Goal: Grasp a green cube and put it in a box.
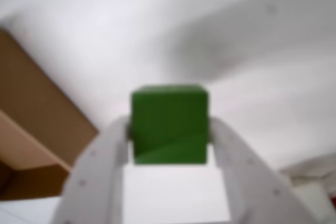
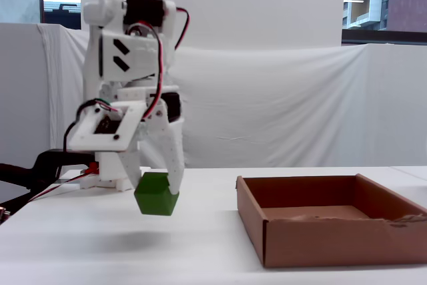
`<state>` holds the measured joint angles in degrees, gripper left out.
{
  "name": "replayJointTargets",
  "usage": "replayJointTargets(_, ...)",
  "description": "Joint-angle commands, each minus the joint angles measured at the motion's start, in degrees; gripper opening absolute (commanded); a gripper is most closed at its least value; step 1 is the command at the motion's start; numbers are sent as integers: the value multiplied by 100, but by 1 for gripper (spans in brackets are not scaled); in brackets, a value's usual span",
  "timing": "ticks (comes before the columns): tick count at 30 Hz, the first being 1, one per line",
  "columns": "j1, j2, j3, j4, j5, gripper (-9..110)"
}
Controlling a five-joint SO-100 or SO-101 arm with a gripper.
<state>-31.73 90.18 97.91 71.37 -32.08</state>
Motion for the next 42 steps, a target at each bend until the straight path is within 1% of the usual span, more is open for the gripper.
replayJointTargets(1,-149,457,-132,70,44,16)
replayJointTargets(8,-387,536,-809,475,114,16)
replayJointTargets(14,-659,545,-1301,492,123,16)
replayJointTargets(26,-1283,-202,-2549,580,123,16)
replayJointTargets(42,-2505,-914,-2979,571,220,16)
